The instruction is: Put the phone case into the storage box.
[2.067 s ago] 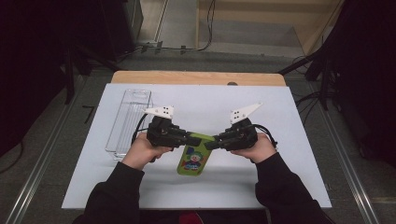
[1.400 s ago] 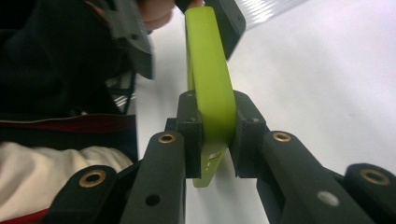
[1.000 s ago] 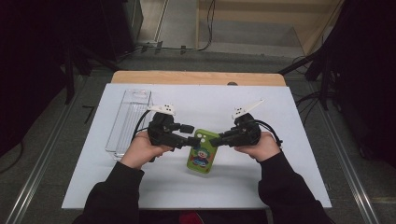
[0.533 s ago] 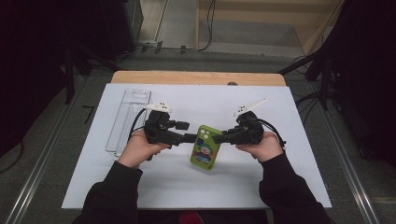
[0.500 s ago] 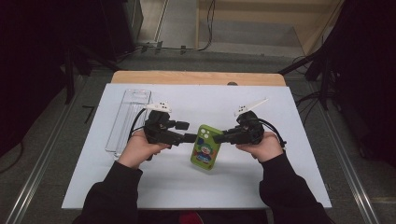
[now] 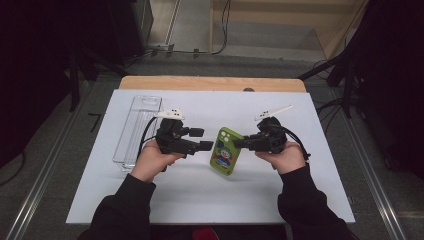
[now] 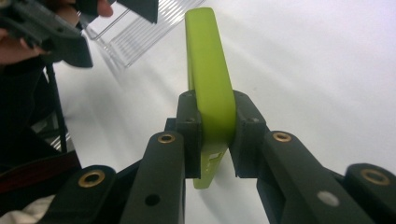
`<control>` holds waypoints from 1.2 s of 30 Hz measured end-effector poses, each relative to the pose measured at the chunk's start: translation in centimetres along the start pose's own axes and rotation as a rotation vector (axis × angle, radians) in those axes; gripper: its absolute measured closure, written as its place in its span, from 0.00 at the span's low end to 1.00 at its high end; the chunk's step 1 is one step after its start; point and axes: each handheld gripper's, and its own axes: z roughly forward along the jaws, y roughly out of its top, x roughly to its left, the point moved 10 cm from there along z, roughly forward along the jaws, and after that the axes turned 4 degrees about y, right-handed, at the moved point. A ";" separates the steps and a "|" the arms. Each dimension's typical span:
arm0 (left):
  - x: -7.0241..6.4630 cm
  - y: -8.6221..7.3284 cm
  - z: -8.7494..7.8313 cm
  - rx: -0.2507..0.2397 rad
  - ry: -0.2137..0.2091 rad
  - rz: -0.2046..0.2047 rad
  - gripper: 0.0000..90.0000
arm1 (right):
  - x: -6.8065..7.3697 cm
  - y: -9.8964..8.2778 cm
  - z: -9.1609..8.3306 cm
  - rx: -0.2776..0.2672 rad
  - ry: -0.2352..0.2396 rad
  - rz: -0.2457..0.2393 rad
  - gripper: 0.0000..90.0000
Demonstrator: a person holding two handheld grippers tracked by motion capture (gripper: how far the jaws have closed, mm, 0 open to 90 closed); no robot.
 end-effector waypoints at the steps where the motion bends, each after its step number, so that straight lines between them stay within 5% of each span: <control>1: 0.0 -0.1 0.1 0.004 0.007 0.002 0.32 | -0.1 0.1 -0.1 -0.005 -0.009 0.004 0.83; 7: 0.4 -0.5 0.6 0.016 0.040 0.010 0.32 | -0.5 0.4 -0.6 -0.043 -0.041 0.042 0.83; 12: 0.6 -0.5 0.9 0.005 0.072 0.006 0.32 | -0.3 0.8 -0.6 -0.065 -0.019 0.075 0.83; 21: 0.6 -0.6 1.5 0.002 0.107 0.025 0.28 | -0.1 1.5 0.0 -0.051 -0.061 0.084 0.83; 25: 0.7 -0.6 1.6 -0.002 0.118 0.028 0.21 | 0.0 2.0 0.4 -0.047 -0.060 0.076 0.83; 30: 1.0 -0.8 1.9 0.020 0.135 0.020 0.00 | 0.2 2.6 0.9 -0.036 -0.055 0.075 0.83; 36: 0.9 -0.9 2.2 0.022 0.140 0.025 0.00 | 0.6 3.2 1.4 -0.025 -0.052 0.066 0.83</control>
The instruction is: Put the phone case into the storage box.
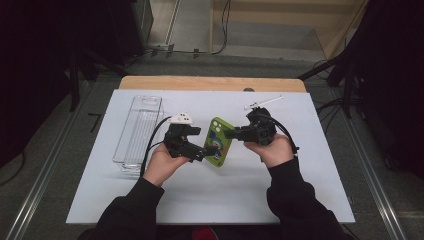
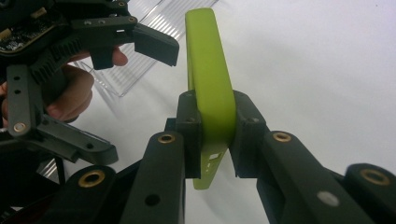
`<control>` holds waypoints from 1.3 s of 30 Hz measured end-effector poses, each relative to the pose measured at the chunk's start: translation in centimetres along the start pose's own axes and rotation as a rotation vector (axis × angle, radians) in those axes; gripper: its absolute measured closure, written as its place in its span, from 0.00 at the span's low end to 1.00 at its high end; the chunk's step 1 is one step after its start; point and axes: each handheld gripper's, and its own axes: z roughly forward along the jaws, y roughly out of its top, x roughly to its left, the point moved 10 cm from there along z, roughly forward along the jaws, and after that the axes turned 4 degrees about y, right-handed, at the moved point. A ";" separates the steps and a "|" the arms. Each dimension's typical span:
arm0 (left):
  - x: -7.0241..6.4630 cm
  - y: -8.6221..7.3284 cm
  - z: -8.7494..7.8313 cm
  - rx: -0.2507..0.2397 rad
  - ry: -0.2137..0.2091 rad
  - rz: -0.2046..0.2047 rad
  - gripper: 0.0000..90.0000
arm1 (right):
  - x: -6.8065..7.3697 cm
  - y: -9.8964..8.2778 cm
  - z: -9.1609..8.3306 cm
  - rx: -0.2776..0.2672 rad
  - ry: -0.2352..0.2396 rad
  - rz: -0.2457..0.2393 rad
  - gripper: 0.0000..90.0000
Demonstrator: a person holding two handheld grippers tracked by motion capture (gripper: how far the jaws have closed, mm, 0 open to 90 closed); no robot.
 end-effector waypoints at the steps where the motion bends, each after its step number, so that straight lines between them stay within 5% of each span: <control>1: 0.1 0.0 0.1 0.001 0.008 0.003 0.00 | 0.1 0.1 0.0 0.004 -0.001 -0.002 0.83; 14: 0.7 -0.7 1.4 0.023 0.120 0.038 0.03 | 0.5 0.3 0.7 0.009 0.016 0.017 0.83; 28: -0.1 0.1 2.2 -0.033 0.139 0.015 0.03 | 1.0 0.4 0.9 0.006 0.018 0.013 0.83; 39: -0.3 -0.3 3.1 -0.016 0.174 0.041 0.03 | 1.4 0.2 1.6 0.016 0.025 0.011 0.83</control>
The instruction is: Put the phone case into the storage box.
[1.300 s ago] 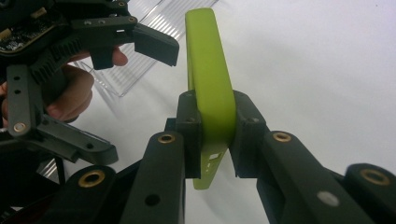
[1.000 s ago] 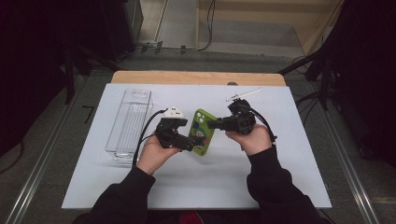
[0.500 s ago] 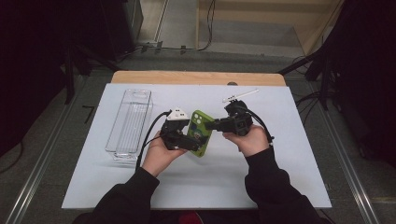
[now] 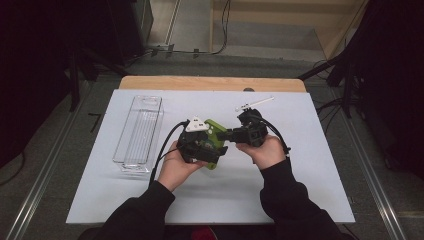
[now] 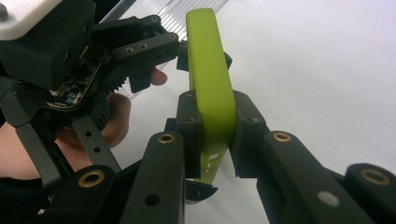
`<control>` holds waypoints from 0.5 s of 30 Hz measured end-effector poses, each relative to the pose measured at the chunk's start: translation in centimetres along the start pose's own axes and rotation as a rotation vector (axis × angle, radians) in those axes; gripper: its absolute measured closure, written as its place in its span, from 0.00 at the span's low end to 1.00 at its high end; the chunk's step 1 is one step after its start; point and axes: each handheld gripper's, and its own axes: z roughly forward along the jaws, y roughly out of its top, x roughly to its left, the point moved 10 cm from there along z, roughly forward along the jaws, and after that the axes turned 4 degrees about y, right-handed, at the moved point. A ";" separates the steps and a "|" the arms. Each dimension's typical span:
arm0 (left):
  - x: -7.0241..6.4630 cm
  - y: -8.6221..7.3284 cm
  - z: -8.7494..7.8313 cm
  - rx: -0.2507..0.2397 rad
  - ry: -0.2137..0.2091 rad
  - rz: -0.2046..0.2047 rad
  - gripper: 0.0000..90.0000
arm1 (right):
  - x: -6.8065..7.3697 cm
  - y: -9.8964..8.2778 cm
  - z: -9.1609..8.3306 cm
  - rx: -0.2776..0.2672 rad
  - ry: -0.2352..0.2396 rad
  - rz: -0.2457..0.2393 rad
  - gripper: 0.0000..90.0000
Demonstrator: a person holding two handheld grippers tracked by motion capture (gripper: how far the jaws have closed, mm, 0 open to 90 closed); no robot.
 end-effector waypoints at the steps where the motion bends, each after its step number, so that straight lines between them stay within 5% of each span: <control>1: 0.1 -0.1 0.0 0.004 0.012 0.003 0.03 | 0.1 0.0 0.0 0.001 0.001 0.007 0.83; 15: 0.6 -0.7 0.2 0.020 0.051 0.005 0.18 | 0.4 -0.1 0.5 -0.002 0.027 0.044 0.83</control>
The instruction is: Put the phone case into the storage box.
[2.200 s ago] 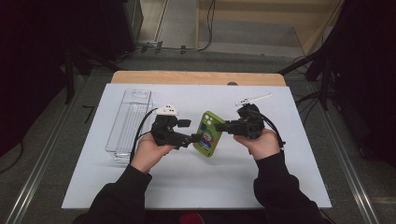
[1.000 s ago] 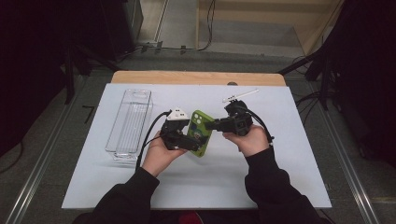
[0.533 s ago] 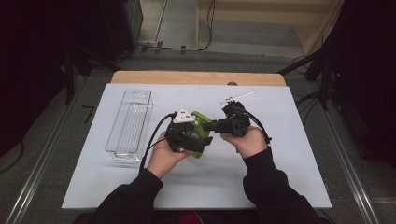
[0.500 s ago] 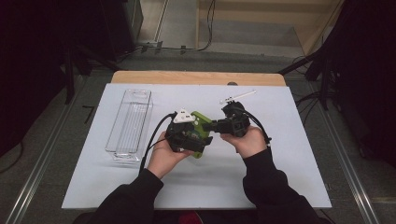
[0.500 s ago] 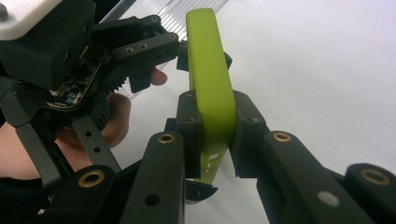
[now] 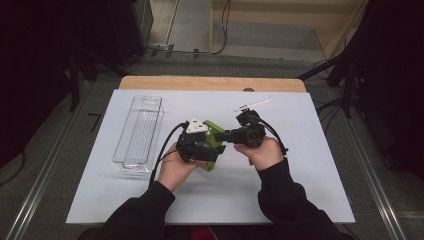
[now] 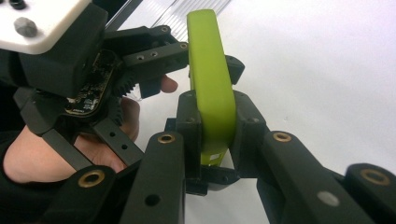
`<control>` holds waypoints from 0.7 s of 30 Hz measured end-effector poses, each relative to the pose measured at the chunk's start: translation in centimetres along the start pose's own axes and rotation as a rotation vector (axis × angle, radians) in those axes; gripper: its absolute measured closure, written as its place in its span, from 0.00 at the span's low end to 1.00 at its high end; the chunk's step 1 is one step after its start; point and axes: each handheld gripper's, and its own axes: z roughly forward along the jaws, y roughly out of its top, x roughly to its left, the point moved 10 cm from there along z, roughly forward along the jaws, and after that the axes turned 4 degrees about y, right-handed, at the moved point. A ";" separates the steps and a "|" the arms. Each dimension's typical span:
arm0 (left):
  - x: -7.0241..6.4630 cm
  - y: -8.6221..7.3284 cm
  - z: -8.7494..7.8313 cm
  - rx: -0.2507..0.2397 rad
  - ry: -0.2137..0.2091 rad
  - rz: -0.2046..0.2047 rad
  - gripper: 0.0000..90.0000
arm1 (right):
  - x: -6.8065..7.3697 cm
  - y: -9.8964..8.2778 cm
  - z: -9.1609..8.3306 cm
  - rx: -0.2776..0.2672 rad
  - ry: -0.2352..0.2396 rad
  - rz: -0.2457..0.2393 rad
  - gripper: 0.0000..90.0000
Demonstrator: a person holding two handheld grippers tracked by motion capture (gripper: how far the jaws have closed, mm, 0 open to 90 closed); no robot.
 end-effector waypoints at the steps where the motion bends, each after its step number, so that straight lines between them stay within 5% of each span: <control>1: 0.0 0.0 0.0 0.001 -0.005 -0.005 0.18 | 0.0 0.0 0.0 -0.003 0.000 0.000 0.83; 12: -0.3 0.0 -0.3 0.023 -0.054 -0.042 0.19 | 0.4 0.1 -0.3 -0.010 0.027 -0.011 0.78; 21: -0.2 0.1 -0.3 0.032 -0.078 -0.058 0.19 | 0.9 0.4 -2.2 -0.037 0.027 -0.026 0.68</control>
